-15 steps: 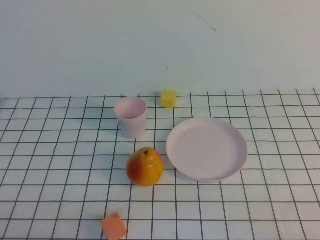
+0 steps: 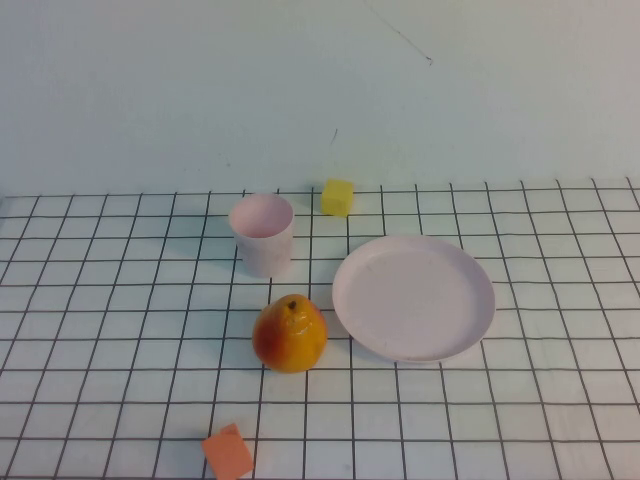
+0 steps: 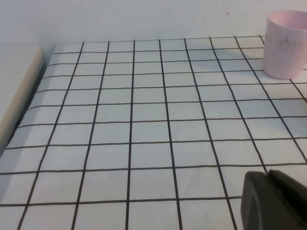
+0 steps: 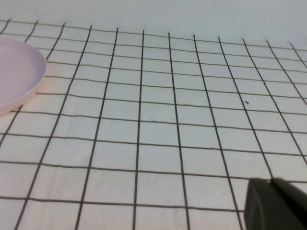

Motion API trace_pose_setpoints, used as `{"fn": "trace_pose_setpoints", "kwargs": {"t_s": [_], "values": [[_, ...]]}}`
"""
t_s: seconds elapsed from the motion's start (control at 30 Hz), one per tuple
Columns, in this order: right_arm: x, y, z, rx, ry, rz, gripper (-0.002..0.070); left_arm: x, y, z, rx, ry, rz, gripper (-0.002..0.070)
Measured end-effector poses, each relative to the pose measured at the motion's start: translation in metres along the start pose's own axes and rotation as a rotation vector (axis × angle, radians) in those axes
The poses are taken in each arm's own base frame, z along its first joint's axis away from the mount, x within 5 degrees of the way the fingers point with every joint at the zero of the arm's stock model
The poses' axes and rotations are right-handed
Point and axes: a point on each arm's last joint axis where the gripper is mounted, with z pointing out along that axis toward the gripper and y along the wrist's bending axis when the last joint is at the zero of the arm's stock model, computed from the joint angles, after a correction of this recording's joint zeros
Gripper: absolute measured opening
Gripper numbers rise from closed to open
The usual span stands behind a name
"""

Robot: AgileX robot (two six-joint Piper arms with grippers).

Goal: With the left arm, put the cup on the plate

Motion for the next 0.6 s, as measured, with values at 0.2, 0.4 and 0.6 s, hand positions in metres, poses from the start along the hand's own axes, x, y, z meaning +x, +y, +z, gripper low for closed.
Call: {"fn": "trace_pose_setpoints", "kwargs": {"t_s": [0.2, 0.4, 0.6], "values": [[0.000, 0.000, 0.000, 0.000, 0.000, 0.000, -0.0002, -0.002, 0.000, 0.000, -0.002, -0.027, 0.004, -0.0002], [0.000, 0.000, 0.000, 0.000, 0.000, 0.000, -0.0002, -0.007, 0.000, 0.000, 0.003, -0.088, -0.011, -0.0002], [0.000, 0.000, 0.000, 0.000, 0.000, 0.000, -0.0002, -0.019, 0.000, -0.002, 0.007, -0.214, -0.034, -0.0002]]}}
